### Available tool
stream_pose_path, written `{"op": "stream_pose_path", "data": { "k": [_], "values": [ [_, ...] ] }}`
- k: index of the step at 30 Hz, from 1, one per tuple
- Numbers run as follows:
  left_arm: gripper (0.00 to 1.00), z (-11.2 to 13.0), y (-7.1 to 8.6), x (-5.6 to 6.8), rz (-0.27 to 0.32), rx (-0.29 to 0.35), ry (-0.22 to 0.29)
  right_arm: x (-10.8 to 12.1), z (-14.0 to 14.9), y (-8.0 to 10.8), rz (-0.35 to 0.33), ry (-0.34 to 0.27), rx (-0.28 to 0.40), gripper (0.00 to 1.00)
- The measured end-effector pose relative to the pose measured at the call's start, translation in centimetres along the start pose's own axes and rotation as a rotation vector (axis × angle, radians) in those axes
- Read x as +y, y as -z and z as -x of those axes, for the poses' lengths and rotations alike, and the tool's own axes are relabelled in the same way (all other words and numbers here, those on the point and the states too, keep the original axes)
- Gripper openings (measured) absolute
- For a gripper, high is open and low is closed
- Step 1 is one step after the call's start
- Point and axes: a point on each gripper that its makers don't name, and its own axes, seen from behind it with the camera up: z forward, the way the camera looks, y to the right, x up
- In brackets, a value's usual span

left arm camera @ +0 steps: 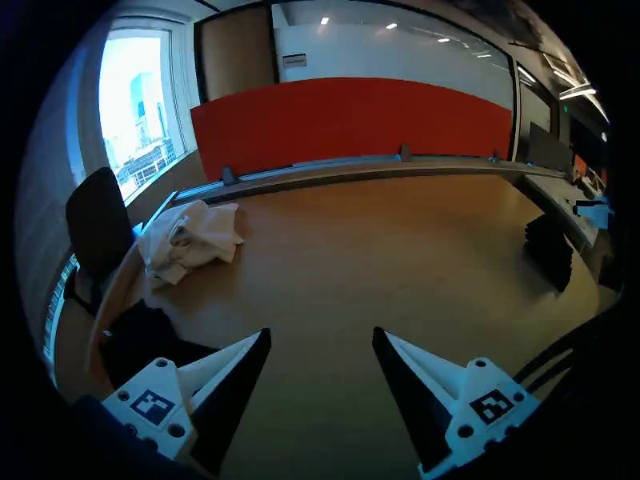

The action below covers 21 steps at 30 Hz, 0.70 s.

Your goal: Fold towel

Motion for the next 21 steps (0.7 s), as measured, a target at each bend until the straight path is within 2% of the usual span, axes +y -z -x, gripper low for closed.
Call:
{"op": "stream_pose_path", "data": {
  "k": [5,11,21],
  "values": [
    [0.94,-0.9,-0.1,-0.1,0.000,0.018,0.008,-1.2,-1.5,-0.2,-0.006,-0.015,0.059,0.84],
    [0.94,-2.1,-0.3,-0.1,0.000,0.046,0.014,-2.1,-4.0,0.0,0.005,-0.042,0.165,0.84],
    [0.94,-3.9,-0.5,0.3,0.000,0.092,0.018,-2.4,-8.1,0.7,0.048,-0.091,0.330,0.85]
  ]
}}
